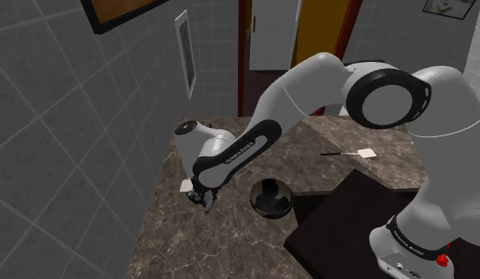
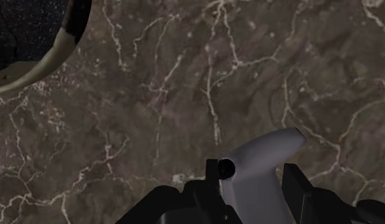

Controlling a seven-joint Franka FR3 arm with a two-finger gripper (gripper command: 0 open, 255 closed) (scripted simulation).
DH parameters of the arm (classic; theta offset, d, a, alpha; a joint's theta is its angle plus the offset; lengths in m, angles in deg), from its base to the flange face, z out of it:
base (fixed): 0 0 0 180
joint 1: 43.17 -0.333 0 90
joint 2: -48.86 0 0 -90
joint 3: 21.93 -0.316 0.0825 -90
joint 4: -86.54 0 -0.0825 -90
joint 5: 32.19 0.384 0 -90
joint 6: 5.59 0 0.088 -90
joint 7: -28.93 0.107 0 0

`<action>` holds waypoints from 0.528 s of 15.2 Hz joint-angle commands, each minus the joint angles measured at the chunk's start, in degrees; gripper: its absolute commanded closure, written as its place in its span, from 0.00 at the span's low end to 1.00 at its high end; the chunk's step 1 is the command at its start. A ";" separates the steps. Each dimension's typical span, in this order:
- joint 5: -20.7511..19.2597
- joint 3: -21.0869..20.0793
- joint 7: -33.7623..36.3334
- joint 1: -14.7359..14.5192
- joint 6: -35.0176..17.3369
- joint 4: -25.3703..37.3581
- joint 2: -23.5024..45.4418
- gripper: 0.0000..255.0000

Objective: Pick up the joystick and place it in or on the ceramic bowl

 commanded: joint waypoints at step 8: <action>1.32 -1.10 -0.66 0.85 4.18 -0.48 -4.71 1.00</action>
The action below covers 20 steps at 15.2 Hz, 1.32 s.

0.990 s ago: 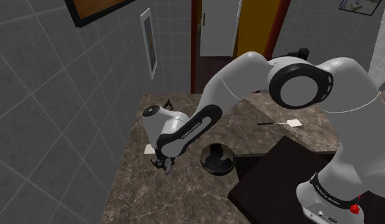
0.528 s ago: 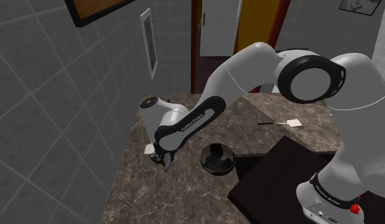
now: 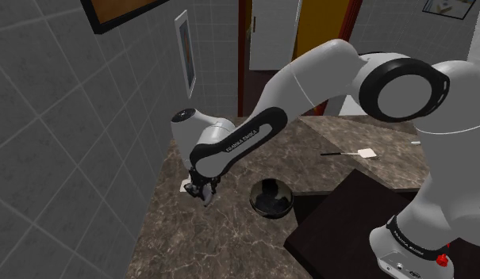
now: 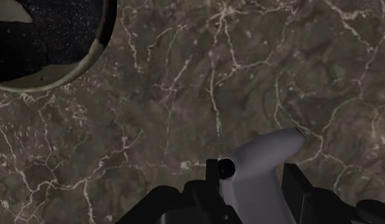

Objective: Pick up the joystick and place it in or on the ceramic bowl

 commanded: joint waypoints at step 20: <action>5.10 -2.44 -4.56 6.19 0.14 -18.16 -18.98 1.00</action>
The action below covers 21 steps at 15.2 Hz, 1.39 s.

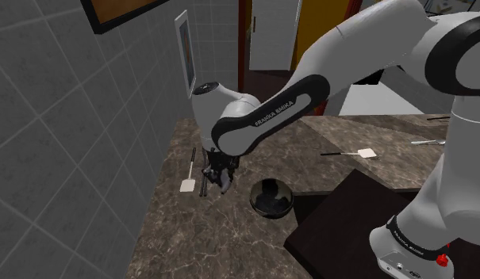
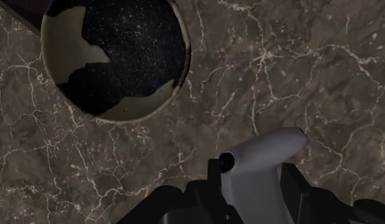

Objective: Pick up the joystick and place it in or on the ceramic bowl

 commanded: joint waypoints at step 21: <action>7.90 1.73 -13.72 8.05 -17.28 -38.46 -22.66 1.00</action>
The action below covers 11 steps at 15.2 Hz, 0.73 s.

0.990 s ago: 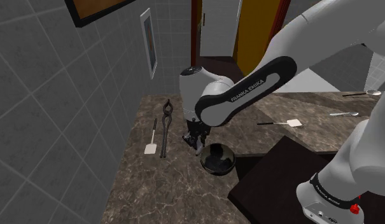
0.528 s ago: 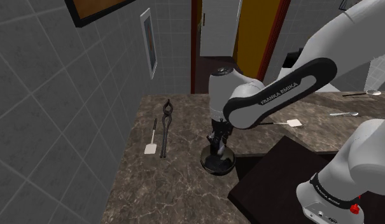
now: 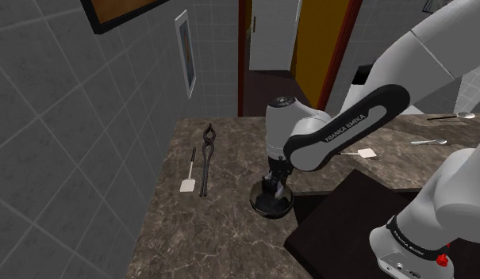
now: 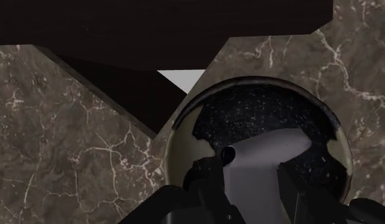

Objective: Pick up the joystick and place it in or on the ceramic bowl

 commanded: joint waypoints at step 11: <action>-2.83 0.26 2.10 0.09 -5.50 -0.46 5.28 1.00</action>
